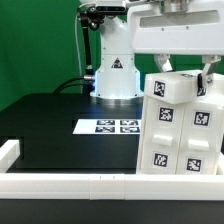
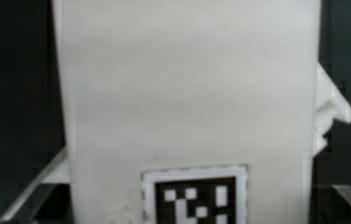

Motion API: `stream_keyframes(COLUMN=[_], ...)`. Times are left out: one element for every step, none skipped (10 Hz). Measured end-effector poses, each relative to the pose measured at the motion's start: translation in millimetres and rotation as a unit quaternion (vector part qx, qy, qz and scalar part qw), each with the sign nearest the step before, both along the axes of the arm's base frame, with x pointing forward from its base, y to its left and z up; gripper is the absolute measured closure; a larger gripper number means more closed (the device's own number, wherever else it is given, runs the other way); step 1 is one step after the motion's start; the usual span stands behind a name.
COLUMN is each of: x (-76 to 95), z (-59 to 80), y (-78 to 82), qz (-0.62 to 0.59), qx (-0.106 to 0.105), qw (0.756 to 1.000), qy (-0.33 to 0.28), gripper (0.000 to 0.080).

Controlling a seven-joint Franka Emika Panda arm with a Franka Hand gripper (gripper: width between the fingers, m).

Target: Assemble cabinet

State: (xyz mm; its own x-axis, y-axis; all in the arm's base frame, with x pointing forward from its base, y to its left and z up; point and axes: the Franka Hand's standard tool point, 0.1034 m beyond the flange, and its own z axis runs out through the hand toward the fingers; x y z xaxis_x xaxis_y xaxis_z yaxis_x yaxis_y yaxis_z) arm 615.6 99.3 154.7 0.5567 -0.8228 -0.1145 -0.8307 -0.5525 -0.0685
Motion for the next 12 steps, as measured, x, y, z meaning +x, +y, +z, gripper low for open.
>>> stream_keyframes(x=[1.7, 2.0, 2.5, 3.4, 4.9, 6.8, 8.6, 10.7, 11.7, 12.9, 13.8, 13.7], z=[-0.2, 0.1, 0.3, 0.1, -1.4, -2.7, -2.6, -2.4, -2.0, -1.5, -0.8, -1.4], y=[1.8, 1.9, 1.9, 0.3, -5.4, -8.4, -7.0, -6.0, -4.9, -4.2, -4.1, -4.5], qz=[-0.025, -0.052, -0.07, -0.118, -0.181, -0.231, -0.281, -0.32, -0.343, -0.37, -0.385, -0.376], qx=[0.0, 0.0, 0.001, 0.007, 0.018, 0.027, 0.034, 0.038, 0.039, 0.041, 0.042, 0.041], qw=[1.0, 0.999, 0.998, 0.993, 0.983, 0.973, 0.959, 0.947, 0.938, 0.928, 0.922, 0.926], qy=[-0.007, -0.004, -0.003, 0.001, 0.005, 0.004, 0.004, 0.002, 0.003, 0.005, 0.005, 0.004], gripper=[0.0248, 0.0248, 0.0248, 0.0248, 0.0248, 0.0248, 0.0248, 0.0248, 0.0248, 0.0248, 0.0248, 0.0248])
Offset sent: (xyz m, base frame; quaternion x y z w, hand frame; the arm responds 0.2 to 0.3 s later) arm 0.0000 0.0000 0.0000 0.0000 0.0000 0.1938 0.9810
